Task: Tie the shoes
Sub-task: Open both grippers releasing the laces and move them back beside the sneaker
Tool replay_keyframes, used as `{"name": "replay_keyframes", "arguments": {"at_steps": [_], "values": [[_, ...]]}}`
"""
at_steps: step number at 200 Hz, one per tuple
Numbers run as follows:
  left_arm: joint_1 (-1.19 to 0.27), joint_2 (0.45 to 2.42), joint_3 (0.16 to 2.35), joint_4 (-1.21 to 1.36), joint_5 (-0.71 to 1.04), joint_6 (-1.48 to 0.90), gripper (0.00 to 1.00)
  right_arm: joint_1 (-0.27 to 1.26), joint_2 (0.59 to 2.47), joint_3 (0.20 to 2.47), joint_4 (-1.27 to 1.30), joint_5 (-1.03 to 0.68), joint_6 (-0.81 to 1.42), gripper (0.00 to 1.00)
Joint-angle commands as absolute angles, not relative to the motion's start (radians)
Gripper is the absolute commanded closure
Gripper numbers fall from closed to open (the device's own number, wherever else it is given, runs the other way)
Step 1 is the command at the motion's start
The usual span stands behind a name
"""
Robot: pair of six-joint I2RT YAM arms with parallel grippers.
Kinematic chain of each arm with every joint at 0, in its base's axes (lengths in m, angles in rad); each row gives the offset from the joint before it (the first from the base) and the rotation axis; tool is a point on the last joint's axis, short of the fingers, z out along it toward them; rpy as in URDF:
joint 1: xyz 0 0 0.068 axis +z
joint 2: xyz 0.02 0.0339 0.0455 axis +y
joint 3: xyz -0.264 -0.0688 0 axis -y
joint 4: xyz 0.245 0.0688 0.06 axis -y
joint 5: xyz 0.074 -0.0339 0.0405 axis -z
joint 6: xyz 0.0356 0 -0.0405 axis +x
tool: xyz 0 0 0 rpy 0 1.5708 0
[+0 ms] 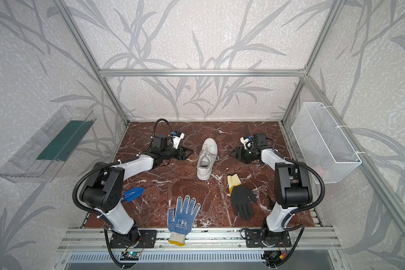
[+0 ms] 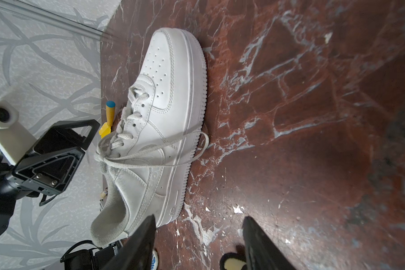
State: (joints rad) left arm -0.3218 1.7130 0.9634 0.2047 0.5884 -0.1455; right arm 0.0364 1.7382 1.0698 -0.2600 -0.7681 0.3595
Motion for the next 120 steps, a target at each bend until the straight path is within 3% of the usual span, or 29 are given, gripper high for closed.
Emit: {"name": "replay_keyframes", "arguments": {"at_steps": [1, 76, 120], "values": [[-0.374, 1.666, 0.924, 0.134, 0.538, -0.114, 0.31, 0.032, 1.724, 1.112, -0.286, -0.78, 0.335, 0.4], [-0.514, 1.675, 0.901, 0.143, 0.517, -0.163, 0.34, 0.041, 1.739, 1.159, -0.273, -0.816, 0.314, 0.4], [-0.498, 1.626, 0.871, 0.105, 0.455, -0.111, 0.34, 0.092, 1.779, 1.266, -0.381, -0.772, 0.203, 0.4]]}}
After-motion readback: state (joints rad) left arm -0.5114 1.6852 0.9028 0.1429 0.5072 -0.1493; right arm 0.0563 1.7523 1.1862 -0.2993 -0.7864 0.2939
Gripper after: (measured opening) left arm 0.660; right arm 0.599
